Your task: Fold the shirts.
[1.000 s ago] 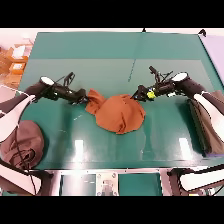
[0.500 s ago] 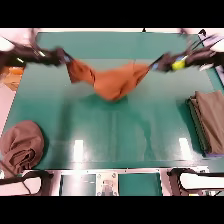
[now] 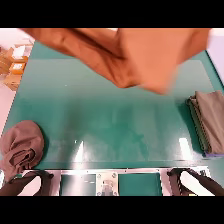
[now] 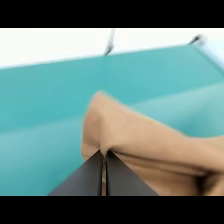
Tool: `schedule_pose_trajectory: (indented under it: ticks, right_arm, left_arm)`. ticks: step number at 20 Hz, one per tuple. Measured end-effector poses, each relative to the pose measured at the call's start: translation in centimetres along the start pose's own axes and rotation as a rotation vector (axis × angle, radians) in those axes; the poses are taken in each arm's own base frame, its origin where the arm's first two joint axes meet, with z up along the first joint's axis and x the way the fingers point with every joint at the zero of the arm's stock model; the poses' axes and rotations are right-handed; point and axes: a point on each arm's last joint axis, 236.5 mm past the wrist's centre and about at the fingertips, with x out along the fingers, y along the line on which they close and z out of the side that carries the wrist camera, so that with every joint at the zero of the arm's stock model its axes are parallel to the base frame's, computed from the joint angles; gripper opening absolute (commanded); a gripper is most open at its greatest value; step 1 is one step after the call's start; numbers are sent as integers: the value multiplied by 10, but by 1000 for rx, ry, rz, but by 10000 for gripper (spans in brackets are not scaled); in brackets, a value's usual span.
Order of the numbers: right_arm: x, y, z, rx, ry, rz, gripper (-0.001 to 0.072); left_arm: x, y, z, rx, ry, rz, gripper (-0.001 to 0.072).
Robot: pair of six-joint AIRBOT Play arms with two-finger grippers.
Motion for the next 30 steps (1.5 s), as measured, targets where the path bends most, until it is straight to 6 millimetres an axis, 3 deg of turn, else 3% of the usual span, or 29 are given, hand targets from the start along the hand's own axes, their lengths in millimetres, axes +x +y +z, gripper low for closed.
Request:
schedule_pose_trajectory:
  ticks: [3, 5, 7, 10, 13, 14, 16, 18, 19, 21, 24, 26, 28, 30]
  right_arm:
    - [2, -9, -31, 45, 55, -37, 12]
    - [21, -10, -76, 115, 143, -2, 12]
    - [50, -5, -135, 204, 243, 72, 12]
    - [98, 4, -237, 362, 377, 142, 11]
    - [131, -4, -325, 496, 463, 97, 12]
    - [138, -10, -345, 528, 478, 69, 12]
    - [148, -22, -364, 562, 493, 31, 12]
    - [155, -33, -358, 562, 476, 14, 12]
    - [157, -36, -345, 547, 457, 18, 12]
    - [157, -35, -301, 489, 408, 56, 12]
    - [134, -18, -200, 326, 286, 133, 12]
    - [102, 2, -131, 202, 183, 159, 13]
    - [61, 26, -75, 87, 77, 158, 13]
    - [22, 51, -40, -4, -13, 150, 13]
  left_arm:
    - [4, 15, -34, -39, 108, 49, 22]
    - [19, 15, -68, -94, 195, 10, 22]
    - [40, 12, -112, -162, 294, -57, 22]
    - [73, 8, -194, -294, 426, -157, 22]
    - [98, 16, -276, -412, 498, -157, 22]
    - [104, 21, -297, -439, 503, -138, 22]
    - [112, 32, -324, -468, 493, -94, 22]
    - [117, 40, -327, -472, 459, -64, 22]
    - [119, 42, -320, -461, 439, -62, 22]
    - [119, 41, -279, -412, 360, -81, 22]
    - [96, 24, -165, -249, 162, -130, 22]
    - [56, -1, -74, -103, -11, -151, 22]
    - [3, -33, 2, 44, -169, -158, 22]
    - [-50, -63, 51, 157, -286, -149, 22]
